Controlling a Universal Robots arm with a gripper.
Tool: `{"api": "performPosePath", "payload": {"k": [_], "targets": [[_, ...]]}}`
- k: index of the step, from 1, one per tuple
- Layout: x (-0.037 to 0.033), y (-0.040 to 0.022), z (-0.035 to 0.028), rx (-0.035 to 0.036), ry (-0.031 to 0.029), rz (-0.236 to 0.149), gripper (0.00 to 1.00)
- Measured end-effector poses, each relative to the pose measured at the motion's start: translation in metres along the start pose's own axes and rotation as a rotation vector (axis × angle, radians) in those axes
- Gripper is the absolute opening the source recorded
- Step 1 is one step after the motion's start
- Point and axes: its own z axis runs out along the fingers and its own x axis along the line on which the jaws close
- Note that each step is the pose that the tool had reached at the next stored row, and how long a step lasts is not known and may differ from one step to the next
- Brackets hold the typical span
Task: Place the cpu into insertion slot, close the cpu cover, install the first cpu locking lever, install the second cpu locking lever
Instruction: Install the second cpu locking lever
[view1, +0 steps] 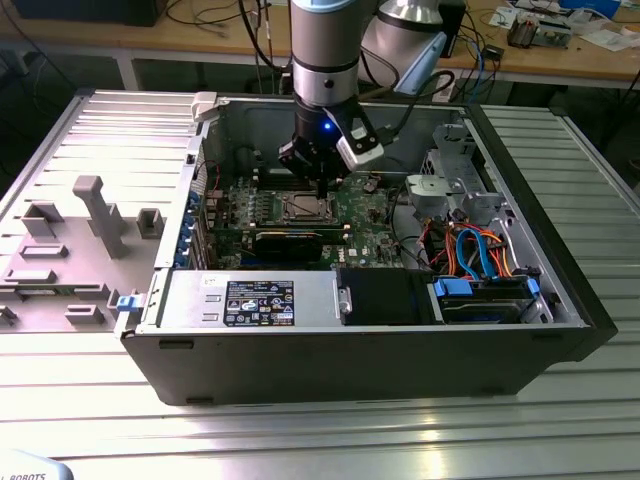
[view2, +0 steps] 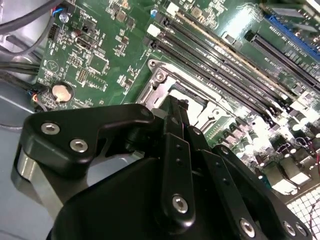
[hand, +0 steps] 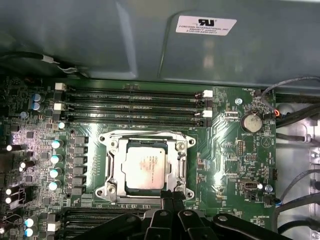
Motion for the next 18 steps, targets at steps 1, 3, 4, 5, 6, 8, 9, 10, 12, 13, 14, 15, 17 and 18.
{"api": "performPosePath", "payload": {"k": [1,3,4,5,6,8,9,10,12,13,14,15,17,18], "targets": [[0.0001,-0.0017,-0.0001,0.0003,0.0009,0.000,0.11],[0.0003,-0.0062,0.0000,0.0003,0.0020,0.000,0.11],[0.0002,-0.0062,-0.0001,0.0005,0.0021,0.000,0.11],[0.0002,-0.0062,-0.0001,0.0005,0.0021,0.000,0.11],[0.0002,-0.0062,-0.0001,0.0004,0.0020,0.000,0.11],[0.0003,-0.0069,-0.0001,0.0005,0.0021,0.000,0.11],[0.0003,-0.0069,-0.0001,0.0005,0.0020,0.000,0.11],[0.0002,-0.0069,-0.0001,0.0005,0.0020,0.000,0.11],[0.0020,-0.0069,-0.0002,0.0006,0.0020,0.000,0.11],[0.0025,-0.0068,-0.0003,0.0005,0.0021,0.000,0.11],[0.0030,-0.0068,-0.0003,0.0005,0.0020,0.000,0.11],[0.0030,-0.0068,-0.0003,0.0005,0.0021,0.000,0.11],[0.0033,-0.0068,-0.0003,0.0005,0.0021,0.000,0.11],[0.0033,-0.0068,-0.0003,0.0005,0.0020,0.000,0.11]]}}
